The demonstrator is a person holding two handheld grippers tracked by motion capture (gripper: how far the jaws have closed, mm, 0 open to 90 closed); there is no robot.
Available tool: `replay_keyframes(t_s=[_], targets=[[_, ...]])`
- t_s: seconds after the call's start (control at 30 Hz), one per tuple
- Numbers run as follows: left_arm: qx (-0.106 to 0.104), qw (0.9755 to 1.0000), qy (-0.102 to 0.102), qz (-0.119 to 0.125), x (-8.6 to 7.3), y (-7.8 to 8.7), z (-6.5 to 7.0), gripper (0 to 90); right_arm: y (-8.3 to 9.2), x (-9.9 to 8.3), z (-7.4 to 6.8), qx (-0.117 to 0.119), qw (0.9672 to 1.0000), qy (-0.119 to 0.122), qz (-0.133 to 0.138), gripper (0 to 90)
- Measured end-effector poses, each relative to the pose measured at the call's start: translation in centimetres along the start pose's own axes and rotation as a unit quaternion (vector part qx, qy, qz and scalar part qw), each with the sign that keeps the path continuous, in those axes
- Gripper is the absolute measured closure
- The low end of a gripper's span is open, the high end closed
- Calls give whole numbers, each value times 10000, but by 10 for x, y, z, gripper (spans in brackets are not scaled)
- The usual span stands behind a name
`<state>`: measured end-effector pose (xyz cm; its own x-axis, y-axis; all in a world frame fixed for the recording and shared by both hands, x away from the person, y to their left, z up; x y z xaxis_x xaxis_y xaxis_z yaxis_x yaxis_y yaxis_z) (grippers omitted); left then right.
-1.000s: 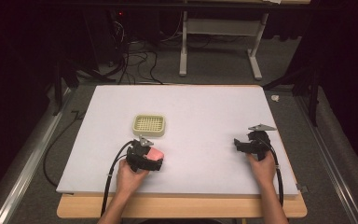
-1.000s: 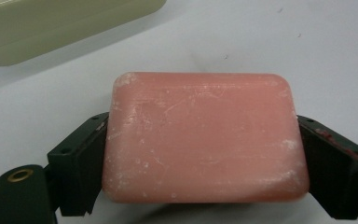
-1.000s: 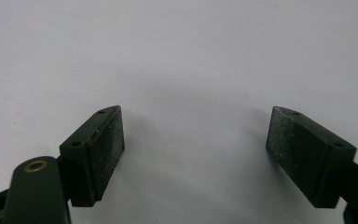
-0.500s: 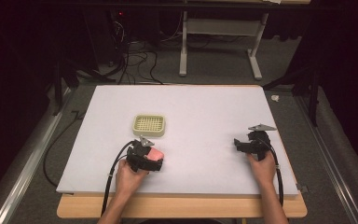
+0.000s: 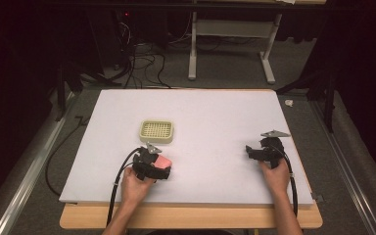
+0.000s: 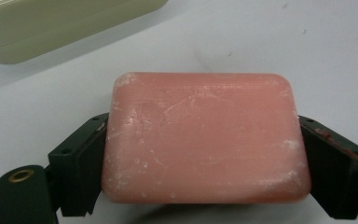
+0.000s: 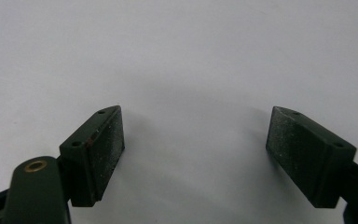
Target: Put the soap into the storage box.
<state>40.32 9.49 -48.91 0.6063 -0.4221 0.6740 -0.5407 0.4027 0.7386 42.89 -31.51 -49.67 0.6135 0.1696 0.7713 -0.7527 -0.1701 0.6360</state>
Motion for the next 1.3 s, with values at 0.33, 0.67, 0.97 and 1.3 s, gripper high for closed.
replay_keyframes(t_s=[0.33,0.67,0.97,1.3], targets=[[-105,9996,183,190,3,10,-5,138,0,0,0,-2,10000,-9,-11,198],[-101,9986,357,371,4,21,-12,138,0,0,0,3,10000,-5,-10,198],[-55,9979,412,493,10,30,-17,139,0,0,0,0,10000,-4,-11,198],[1,9971,426,624,23,35,-23,138,0,0,0,3,10000,-5,-10,198]])
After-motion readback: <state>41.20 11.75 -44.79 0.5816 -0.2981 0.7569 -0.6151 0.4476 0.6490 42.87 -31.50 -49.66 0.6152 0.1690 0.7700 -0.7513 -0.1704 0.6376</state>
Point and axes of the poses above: each handheld gripper's, and its own axes: y roughly backward along the jaws, x roughly out of its top, z roughly to its right, the point moved 2 cm from there along -y, roughly forward along the jaws, and after that the axes turned 5 degrees about z, right-handed, at the moved point
